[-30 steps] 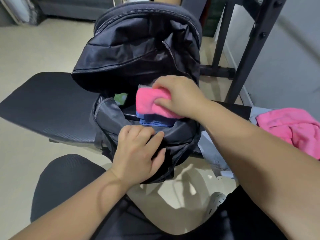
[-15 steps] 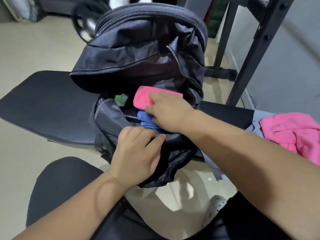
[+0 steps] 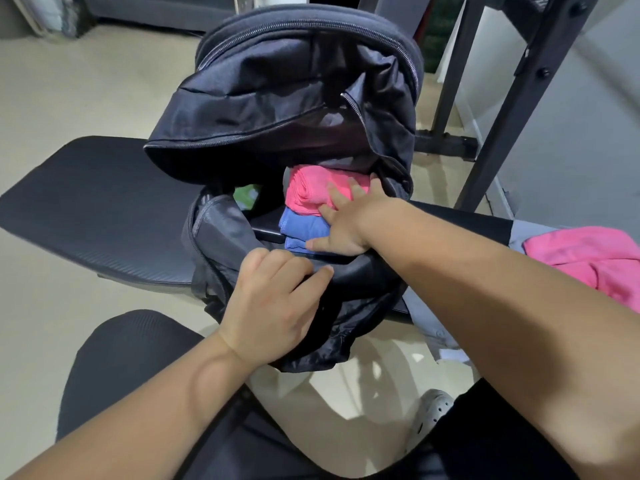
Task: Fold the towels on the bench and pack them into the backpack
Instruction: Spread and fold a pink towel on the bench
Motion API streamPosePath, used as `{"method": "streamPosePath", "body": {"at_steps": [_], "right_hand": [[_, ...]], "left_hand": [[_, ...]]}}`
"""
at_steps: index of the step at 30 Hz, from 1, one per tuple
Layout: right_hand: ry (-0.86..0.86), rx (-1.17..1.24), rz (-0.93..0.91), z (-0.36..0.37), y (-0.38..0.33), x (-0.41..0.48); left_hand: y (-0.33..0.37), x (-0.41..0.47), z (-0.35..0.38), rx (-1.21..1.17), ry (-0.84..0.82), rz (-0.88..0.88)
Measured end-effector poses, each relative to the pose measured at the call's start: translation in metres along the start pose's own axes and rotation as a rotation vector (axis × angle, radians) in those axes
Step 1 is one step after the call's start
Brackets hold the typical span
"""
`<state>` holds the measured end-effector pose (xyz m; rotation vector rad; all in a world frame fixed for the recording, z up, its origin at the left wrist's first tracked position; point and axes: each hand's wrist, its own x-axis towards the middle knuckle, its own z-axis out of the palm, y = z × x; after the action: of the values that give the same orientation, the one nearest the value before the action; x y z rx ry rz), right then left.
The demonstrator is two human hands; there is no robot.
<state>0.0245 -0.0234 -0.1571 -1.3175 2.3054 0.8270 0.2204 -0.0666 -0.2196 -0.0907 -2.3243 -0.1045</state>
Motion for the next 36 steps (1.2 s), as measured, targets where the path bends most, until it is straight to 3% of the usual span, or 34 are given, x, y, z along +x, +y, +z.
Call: {"method": "streamPosePath", "body": {"at_steps": [4,7,8,10,14,21,27,31,36], "right_hand": [[0.259,0.08,-0.101,-0.004,-0.007,-0.011],[0.509,0.272,-0.201,-0.001,-0.011,-0.008],[0.524,0.342,-0.215,0.001,-0.012,-0.006],[0.389,0.377,-0.196,0.006,-0.011,0.0],[0.151,0.212,-0.111,0.014,-0.017,0.011],[0.018,0.187,0.022,0.008,-0.013,0.011],[0.037,0.215,-0.002,0.003,-0.014,0.011],[0.321,0.36,-0.119,0.004,-0.001,-0.013],[1.052,0.72,-0.126,0.045,0.019,-0.046]], "left_hand": [[-0.002,-0.003,0.0,-0.032,0.016,-0.008],[-0.003,-0.001,0.0,-0.048,0.005,-0.018],[-0.003,0.001,-0.002,-0.064,-0.006,-0.024],[-0.007,0.003,-0.005,-0.082,-0.036,-0.038],[-0.016,0.006,-0.012,-0.037,-0.072,-0.048],[-0.019,0.008,-0.014,0.026,-0.065,-0.048],[-0.017,0.008,-0.014,0.048,-0.082,-0.064],[-0.008,0.011,-0.013,0.075,-0.063,-0.107],[0.019,0.021,0.001,0.084,-0.168,-0.084]]}}
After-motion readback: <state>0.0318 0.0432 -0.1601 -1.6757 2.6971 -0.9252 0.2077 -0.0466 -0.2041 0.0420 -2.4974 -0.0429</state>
